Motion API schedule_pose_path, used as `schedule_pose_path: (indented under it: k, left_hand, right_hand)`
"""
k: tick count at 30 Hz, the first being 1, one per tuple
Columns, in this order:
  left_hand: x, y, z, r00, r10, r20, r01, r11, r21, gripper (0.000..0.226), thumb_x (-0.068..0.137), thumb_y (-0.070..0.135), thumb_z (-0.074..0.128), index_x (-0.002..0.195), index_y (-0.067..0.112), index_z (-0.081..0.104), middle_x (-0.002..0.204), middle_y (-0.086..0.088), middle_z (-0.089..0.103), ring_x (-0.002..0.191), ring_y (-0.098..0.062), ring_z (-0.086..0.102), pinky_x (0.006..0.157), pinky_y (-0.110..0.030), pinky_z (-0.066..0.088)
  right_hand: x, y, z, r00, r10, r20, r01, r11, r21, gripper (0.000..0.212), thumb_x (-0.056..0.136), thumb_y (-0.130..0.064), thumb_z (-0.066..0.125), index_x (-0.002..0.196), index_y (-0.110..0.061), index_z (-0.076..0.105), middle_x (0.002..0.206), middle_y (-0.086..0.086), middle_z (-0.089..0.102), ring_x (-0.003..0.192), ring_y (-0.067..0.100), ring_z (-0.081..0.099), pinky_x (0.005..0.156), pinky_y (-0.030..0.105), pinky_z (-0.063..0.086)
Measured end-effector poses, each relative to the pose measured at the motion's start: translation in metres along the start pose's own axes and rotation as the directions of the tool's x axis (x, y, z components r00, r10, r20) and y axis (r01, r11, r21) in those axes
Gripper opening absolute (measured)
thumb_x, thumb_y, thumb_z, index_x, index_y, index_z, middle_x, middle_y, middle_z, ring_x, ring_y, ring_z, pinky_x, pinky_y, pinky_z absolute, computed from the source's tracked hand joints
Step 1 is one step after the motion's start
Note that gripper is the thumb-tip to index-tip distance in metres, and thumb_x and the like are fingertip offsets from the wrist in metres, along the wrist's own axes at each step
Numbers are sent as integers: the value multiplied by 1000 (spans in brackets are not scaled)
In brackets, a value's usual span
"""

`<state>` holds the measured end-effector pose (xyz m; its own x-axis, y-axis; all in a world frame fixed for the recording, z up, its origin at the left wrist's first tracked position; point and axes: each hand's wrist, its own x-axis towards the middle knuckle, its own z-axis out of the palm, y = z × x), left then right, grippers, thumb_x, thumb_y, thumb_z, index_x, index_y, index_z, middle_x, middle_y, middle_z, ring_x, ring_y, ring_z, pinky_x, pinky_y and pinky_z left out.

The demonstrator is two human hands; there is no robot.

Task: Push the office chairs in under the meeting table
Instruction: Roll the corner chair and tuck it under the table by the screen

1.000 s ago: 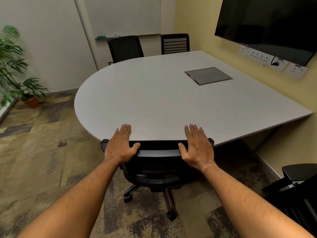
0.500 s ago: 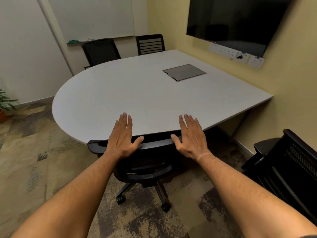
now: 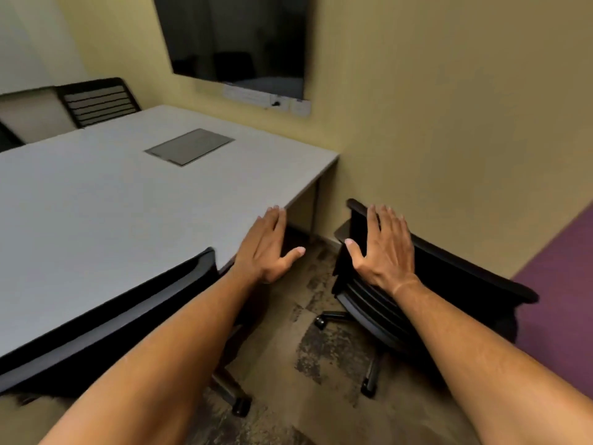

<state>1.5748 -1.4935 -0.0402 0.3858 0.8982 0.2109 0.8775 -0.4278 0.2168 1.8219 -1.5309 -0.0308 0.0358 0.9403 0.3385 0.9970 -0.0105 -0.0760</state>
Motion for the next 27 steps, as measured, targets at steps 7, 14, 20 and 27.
schedule_pose_path:
  k: [7,14,20,27]
  left_hand:
    - [100,124,48,956,268,115,-262,963,-64,83,95,59,31,154,7,3,162,-16,0,149,-24,0,117,-30,-4]
    - [178,169,84,936,255,245,-238,966,-96,71,100,50,24,154,6,6,162,-17,4,150,-25,3,119,-35,1]
    - [222,159,98,885,224,409,-283,955,89,70,101,51,19,154,6,11,161,-16,7,149,-24,8,121,-40,8]
    - [213,141,97,875,222,431,-328,926,189,63,100,49,15,113,9,61,129,-17,53,114,-31,56,97,-46,43]
  right_hand:
    - [-20,121,5,944,329,31,-326,943,-72,83,92,-59,26,151,-3,12,158,24,18,148,33,12,121,47,8]
    - [-26,182,18,851,512,118,-496,856,-144,82,94,-61,14,150,-1,18,156,24,24,147,33,18,121,48,9]
    - [-25,194,23,859,504,88,-484,857,-176,87,89,-62,7,146,-1,32,149,24,38,142,33,31,120,48,14]
    - [-22,197,25,880,466,93,-434,868,-243,81,88,-60,16,143,-6,40,146,23,44,139,32,37,119,50,17]
